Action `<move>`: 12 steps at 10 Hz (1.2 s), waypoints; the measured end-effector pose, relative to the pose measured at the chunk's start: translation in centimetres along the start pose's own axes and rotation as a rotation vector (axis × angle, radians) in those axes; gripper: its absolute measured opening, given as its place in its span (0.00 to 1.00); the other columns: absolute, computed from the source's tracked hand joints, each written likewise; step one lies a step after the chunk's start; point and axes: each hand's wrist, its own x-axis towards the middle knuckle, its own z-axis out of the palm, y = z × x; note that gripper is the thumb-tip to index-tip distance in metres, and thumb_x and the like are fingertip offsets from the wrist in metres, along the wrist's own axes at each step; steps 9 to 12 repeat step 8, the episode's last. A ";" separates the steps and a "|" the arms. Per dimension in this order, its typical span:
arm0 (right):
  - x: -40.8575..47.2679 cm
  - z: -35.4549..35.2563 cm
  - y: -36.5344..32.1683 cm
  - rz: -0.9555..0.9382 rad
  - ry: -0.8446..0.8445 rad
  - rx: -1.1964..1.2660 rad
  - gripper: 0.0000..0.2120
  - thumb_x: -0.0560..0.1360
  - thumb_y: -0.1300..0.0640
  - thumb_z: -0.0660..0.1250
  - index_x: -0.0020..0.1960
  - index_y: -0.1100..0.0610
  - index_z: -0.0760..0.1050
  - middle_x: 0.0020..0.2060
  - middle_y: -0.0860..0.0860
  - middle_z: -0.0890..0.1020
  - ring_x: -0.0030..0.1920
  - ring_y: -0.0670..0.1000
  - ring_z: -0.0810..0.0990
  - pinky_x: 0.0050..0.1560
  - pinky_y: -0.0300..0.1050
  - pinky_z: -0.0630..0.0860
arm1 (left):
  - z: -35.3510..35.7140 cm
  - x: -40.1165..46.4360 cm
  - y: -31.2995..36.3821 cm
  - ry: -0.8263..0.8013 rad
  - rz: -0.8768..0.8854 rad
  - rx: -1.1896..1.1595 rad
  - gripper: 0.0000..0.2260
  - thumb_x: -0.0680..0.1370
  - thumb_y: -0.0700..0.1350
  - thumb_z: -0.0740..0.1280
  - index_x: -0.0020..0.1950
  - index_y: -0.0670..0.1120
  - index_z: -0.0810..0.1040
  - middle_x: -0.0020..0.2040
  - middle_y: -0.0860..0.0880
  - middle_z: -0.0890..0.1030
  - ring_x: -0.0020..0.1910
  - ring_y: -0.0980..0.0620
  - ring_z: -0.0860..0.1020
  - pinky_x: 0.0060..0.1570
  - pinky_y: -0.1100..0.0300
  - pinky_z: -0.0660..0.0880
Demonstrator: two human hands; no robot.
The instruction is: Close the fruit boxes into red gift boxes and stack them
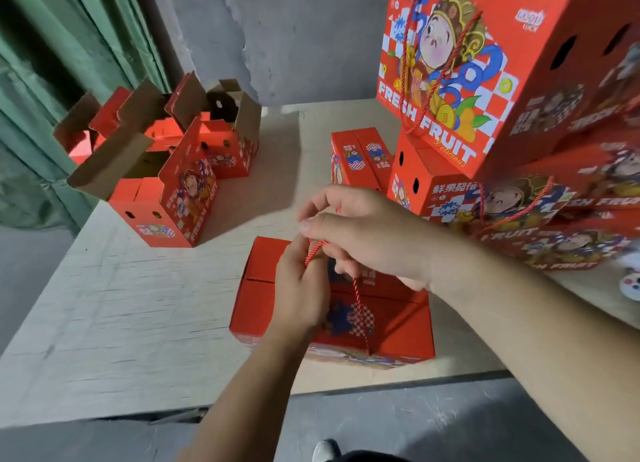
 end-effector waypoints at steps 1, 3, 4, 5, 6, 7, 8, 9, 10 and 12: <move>3.7 -0.5 1.0 0.061 0.131 -0.174 0.05 0.81 0.58 0.65 0.55 0.57 0.76 0.26 0.49 0.74 0.25 0.51 0.71 0.35 0.49 0.72 | -0.1 3.5 -1.9 0.015 -0.091 -0.001 0.12 0.84 0.39 0.57 0.48 0.40 0.78 0.41 0.45 0.84 0.41 0.52 0.80 0.44 0.50 0.79; 11.0 -1.9 -0.1 -0.070 0.333 -0.350 0.03 0.77 0.58 0.65 0.49 0.53 0.76 0.24 0.42 0.77 0.22 0.41 0.73 0.28 0.41 0.70 | -0.1 11.6 -2.5 0.168 -0.101 -0.083 0.10 0.83 0.37 0.56 0.44 0.42 0.73 0.39 0.54 0.74 0.40 0.58 0.70 0.42 0.58 0.69; 13.3 -3.4 -0.2 -0.020 0.372 -0.390 0.05 0.75 0.55 0.65 0.49 0.54 0.77 0.31 0.48 0.79 0.23 0.42 0.75 0.29 0.40 0.70 | -0.3 15.2 -2.9 0.018 -0.092 -0.016 0.12 0.81 0.35 0.57 0.47 0.45 0.79 0.38 0.57 0.80 0.38 0.63 0.75 0.42 0.64 0.73; 14.4 -4.4 1.7 0.119 0.319 -0.477 0.12 0.75 0.56 0.63 0.51 0.63 0.78 0.33 0.61 0.84 0.27 0.53 0.80 0.36 0.50 0.79 | 0.3 16.4 -5.0 -0.176 -0.068 0.232 0.12 0.80 0.35 0.60 0.44 0.48 0.78 0.37 0.59 0.81 0.35 0.69 0.75 0.39 0.68 0.71; 14.3 -4.2 5.9 0.227 0.212 -0.661 0.09 0.78 0.54 0.64 0.55 0.57 0.79 0.47 0.59 0.85 0.45 0.57 0.83 0.51 0.56 0.81 | 1.2 15.9 -8.6 -0.257 -0.107 0.361 0.07 0.80 0.39 0.62 0.52 0.42 0.80 0.49 0.45 0.85 0.44 0.57 0.80 0.45 0.60 0.77; 12.7 -4.8 9.6 0.083 0.290 -0.847 0.19 0.79 0.53 0.65 0.69 0.54 0.75 0.65 0.55 0.78 0.65 0.58 0.76 0.66 0.54 0.74 | 1.9 15.6 -10.2 -0.268 -0.147 0.432 0.12 0.81 0.40 0.65 0.63 0.42 0.81 0.56 0.42 0.85 0.56 0.42 0.82 0.57 0.46 0.78; 5.6 -4.7 14.0 -0.137 0.262 -0.787 0.24 0.78 0.57 0.67 0.74 0.55 0.72 0.72 0.51 0.73 0.73 0.53 0.71 0.74 0.48 0.67 | 2.2 9.5 -12.0 -0.108 -0.079 0.553 0.19 0.79 0.49 0.64 0.68 0.43 0.78 0.62 0.44 0.81 0.62 0.40 0.78 0.64 0.45 0.73; 5.6 -4.7 14.0 -0.137 0.262 -0.787 0.24 0.78 0.57 0.67 0.74 0.55 0.72 0.72 0.51 0.73 0.73 0.53 0.71 0.74 0.48 0.67 | 2.2 9.5 -12.0 -0.108 -0.079 0.553 0.19 0.79 0.49 0.64 0.68 0.43 0.78 0.62 0.44 0.81 0.62 0.40 0.78 0.64 0.45 0.73; 5.6 -4.7 14.0 -0.137 0.262 -0.787 0.24 0.78 0.57 0.67 0.74 0.55 0.72 0.72 0.51 0.73 0.73 0.53 0.71 0.74 0.48 0.67 | 2.2 9.5 -12.0 -0.108 -0.079 0.553 0.19 0.79 0.49 0.64 0.68 0.43 0.78 0.62 0.44 0.81 0.62 0.40 0.78 0.64 0.45 0.73; 5.6 -4.7 14.0 -0.137 0.262 -0.787 0.24 0.78 0.57 0.67 0.74 0.55 0.72 0.72 0.51 0.73 0.73 0.53 0.71 0.74 0.48 0.67 | 2.2 9.5 -12.0 -0.108 -0.079 0.553 0.19 0.79 0.49 0.64 0.68 0.43 0.78 0.62 0.44 0.81 0.62 0.40 0.78 0.64 0.45 0.73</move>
